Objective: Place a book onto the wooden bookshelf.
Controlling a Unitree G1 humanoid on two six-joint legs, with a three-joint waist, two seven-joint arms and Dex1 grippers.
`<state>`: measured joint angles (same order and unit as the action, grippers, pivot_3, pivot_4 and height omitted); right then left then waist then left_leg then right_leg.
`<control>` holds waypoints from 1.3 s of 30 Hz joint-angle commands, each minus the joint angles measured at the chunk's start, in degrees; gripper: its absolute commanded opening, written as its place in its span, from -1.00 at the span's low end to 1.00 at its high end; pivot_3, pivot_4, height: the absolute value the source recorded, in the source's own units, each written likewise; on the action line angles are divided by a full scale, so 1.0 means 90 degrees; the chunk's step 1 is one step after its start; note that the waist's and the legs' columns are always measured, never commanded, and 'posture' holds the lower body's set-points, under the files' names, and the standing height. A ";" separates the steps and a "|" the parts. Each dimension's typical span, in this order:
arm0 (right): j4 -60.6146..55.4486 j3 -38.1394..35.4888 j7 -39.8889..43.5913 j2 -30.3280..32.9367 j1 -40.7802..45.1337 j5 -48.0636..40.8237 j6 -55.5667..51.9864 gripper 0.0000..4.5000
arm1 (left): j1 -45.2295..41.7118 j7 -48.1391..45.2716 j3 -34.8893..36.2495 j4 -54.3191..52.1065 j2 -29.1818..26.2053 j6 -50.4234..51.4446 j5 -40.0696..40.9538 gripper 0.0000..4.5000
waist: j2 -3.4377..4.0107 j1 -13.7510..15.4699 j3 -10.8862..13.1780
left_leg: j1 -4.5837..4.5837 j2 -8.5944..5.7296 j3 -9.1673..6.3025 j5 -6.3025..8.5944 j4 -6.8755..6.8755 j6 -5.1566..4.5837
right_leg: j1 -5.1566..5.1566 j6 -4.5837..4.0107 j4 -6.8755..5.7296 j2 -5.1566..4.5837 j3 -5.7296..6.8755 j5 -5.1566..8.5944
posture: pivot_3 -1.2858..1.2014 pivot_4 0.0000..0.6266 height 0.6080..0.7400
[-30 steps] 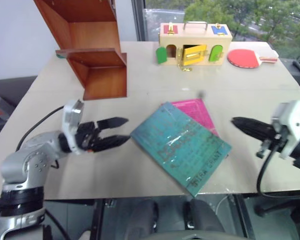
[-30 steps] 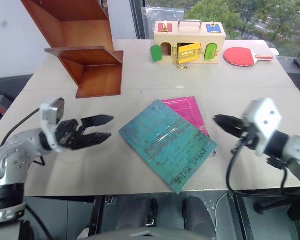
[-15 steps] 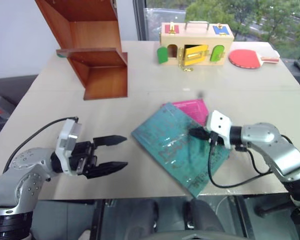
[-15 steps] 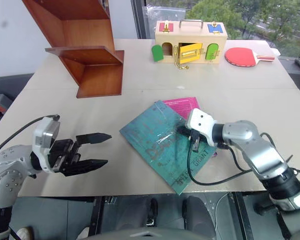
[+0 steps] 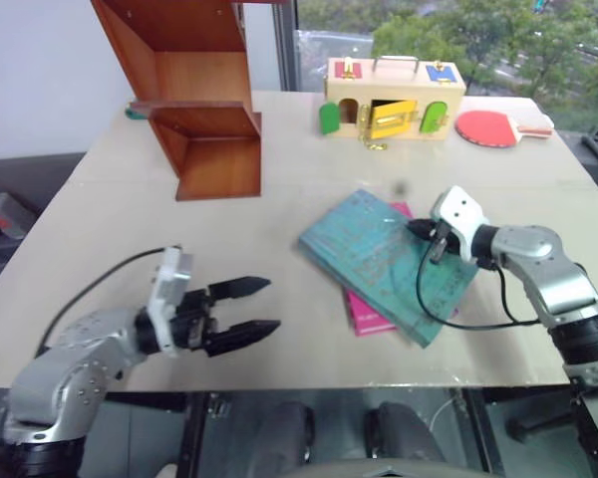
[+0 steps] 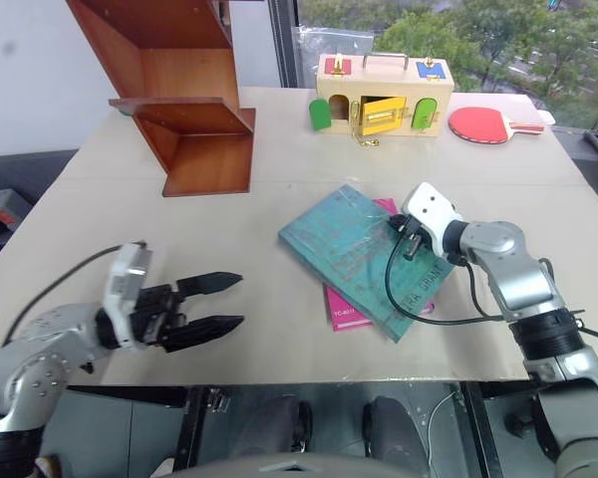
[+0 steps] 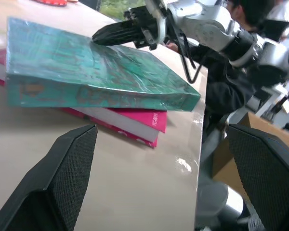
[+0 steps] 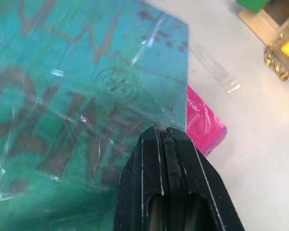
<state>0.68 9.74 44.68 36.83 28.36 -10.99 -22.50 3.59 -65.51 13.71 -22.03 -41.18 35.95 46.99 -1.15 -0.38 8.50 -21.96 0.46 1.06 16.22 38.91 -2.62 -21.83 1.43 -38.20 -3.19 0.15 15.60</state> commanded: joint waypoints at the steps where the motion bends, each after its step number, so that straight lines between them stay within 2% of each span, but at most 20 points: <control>1: -0.1111 -0.0390 -0.0096 -0.0090 -0.0395 -0.0464 -0.0733 -0.95 | -0.0254 0.0312 -0.0154 -0.0137 0.0126 -0.0056 -0.0024 1.00 | 0.0001 -0.0001 -0.0001 | -0.0004 0.0000 -0.0001 -0.0015 -0.0032 -0.0023 | -0.0015 0.0007 0.0014 0.0000 0.0004 -0.0004 | 0.03 -0.52 1.00; 3: -0.1712 -0.0830 -0.0434 -0.0095 -0.0547 -0.0635 -0.1177 -0.95 | -0.0300 0.0331 -0.0238 -0.0105 0.0163 -0.0129 -0.0083 1.00 | 0.0020 -0.0032 -0.0005 | -0.0019 0.0000 0.0001 -0.0017 -0.0068 -0.0021 | -0.0047 0.0022 0.0024 0.0002 0.0004 -0.0013 | 0.03 -0.52 1.00; 8: -0.2377 -0.2010 -0.1188 0.0552 -0.1231 -0.0209 -0.1659 -0.95 | -0.0434 0.0206 -0.0315 0.0110 0.0152 -0.0317 -0.0180 1.00 | 0.0047 0.0023 -0.0008 | -0.0212 -0.0002 0.0005 -0.0037 -0.0062 0.0010 | -0.0225 0.0022 0.0025 0.0012 0.0008 -0.0012 | 0.03 -0.52 1.00; 12: -0.2288 -0.2306 -0.1259 0.0969 -0.1720 0.0020 -0.1619 -0.95 | -0.0550 -0.0010 -0.0414 0.0295 0.0133 -0.0497 -0.0288 1.00 | 0.0047 0.0075 -0.0008 | -0.0212 -0.0012 0.0012 -0.0032 -0.0062 0.0001 | -0.0212 0.0025 0.0051 0.0011 0.0008 -0.0012 | 0.03 -0.52 1.00; 16: -0.2116 -0.2026 -0.0762 0.1389 -0.2273 0.0185 -0.1353 -0.95 | -0.0728 -0.0292 -0.0576 0.0465 0.0112 -0.0805 -0.0517 1.00 | 0.0048 0.0086 -0.0007 | -0.0192 -0.0012 0.0015 -0.0031 -0.0053 -0.0004 | -0.0199 0.0027 0.0028 0.0021 0.0008 -0.0012 | 0.03 -0.52 1.00; 21: -0.2832 -0.2020 -0.0130 0.1361 -0.2820 -0.0405 -0.1466 -0.95 | -0.0865 -0.0454 -0.0614 0.0704 0.0064 -0.0997 -0.0680 1.00 | 0.0053 0.0077 -0.0003 | -0.0184 -0.0003 0.0009 -0.0021 -0.0044 -0.0024 | -0.0193 0.0029 0.0015 0.0041 0.0009 -0.0013 | 0.03 -0.52 1.00; 32: -0.3699 -0.1925 -0.0147 0.1006 -0.3067 -0.0969 -0.1607 -0.95 | -0.0762 -0.0399 -0.0443 0.0836 0.0008 -0.0862 -0.0624 1.00 | 0.0056 0.0094 0.0000 | -0.0192 0.0001 0.0008 -0.0027 -0.0012 -0.0014 | -0.0189 0.0035 0.0011 0.0046 0.0010 -0.0016 | 0.03 -0.52 1.00; 37: -0.3610 -0.2272 -0.0348 0.0897 -0.3307 -0.0886 -0.1379 -0.95 | -0.0757 -0.0192 -0.0379 0.0851 0.0075 -0.0775 -0.0593 1.00 | 0.0055 0.0130 0.0000 | -0.0191 0.0001 0.0002 -0.0028 0.0000 -0.0013 | -0.0182 0.0037 0.0008 0.0048 0.0016 -0.0017 | 0.03 -0.52 1.00; 39: -0.3561 -0.2722 -0.0434 0.0752 -0.3456 -0.1023 -0.1263 -0.95 | -0.0781 -0.0006 -0.0365 0.0843 0.0123 -0.0641 -0.0535 1.00 | 0.0055 0.0136 0.0000 | -0.0192 0.0002 -0.0001 -0.0029 0.0003 -0.0010 | -0.0180 0.0037 0.0008 0.0048 0.0018 -0.0017 | 0.03 -0.52 1.00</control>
<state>-30.55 -10.31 41.76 43.69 -2.54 -19.38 -35.56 -3.28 -66.52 8.86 -13.98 -40.20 29.64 40.78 -0.65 0.85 8.50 -23.69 0.47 1.04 15.95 38.96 -2.70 -23.43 1.77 -38.13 -2.75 0.32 15.45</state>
